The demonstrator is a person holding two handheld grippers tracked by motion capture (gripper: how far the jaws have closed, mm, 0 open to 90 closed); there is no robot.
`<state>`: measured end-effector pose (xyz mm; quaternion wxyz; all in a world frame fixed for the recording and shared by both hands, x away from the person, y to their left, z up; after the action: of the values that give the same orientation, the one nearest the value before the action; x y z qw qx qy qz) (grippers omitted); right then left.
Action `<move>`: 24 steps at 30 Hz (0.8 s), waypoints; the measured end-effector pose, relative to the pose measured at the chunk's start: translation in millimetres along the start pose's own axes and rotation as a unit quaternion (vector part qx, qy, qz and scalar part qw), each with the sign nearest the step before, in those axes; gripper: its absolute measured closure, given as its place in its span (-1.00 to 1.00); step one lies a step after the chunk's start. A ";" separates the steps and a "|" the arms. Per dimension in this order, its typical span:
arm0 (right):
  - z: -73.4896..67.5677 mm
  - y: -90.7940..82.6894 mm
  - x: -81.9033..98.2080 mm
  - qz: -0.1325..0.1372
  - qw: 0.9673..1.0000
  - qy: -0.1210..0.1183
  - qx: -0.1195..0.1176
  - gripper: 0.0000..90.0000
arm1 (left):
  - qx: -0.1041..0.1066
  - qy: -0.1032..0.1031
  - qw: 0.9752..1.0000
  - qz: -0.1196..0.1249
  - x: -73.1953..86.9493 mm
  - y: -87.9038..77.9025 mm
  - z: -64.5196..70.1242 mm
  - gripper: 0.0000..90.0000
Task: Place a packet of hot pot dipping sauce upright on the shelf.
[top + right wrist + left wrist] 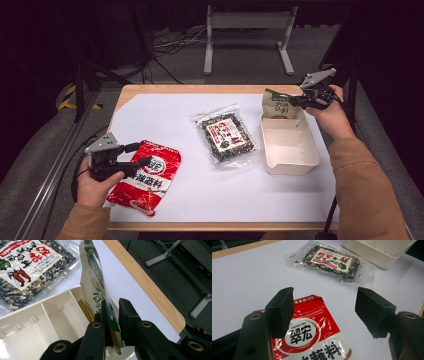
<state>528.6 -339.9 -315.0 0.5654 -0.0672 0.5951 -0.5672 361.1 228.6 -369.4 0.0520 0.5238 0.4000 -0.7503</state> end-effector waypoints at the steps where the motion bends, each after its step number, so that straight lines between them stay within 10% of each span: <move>1: -0.1 0.1 0.1 -0.003 1.000 0.000 0.005 0.80 | 0.001 0.000 1.000 -0.001 -0.3 0.6 -0.3 -0.28; 13: -6.5 -15.7 0.9 0.039 0.997 0.054 0.036 -0.01 | -0.014 0.019 1.000 0.004 -4.8 7.0 -6.2 -0.31; 24: -32.1 -48.6 0.9 0.100 0.991 0.055 0.071 -0.22 | -0.023 0.003 1.000 -0.005 -3.3 6.3 -18.5 -0.42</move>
<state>477.0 -338.2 -288.1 0.5894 0.0640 0.5873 -0.5510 379.4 235.4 -372.5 0.0591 0.5232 0.4198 -0.7393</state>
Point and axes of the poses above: each handheld gripper's, and its own axes: y roughly forward along the jaws, x roughly out of its underside, z roughly to its right, the point moved 2 cm from there along y, roughly forward along the jaws, and after that the axes turned 2 degrees about -z, right-handed, at the moved point
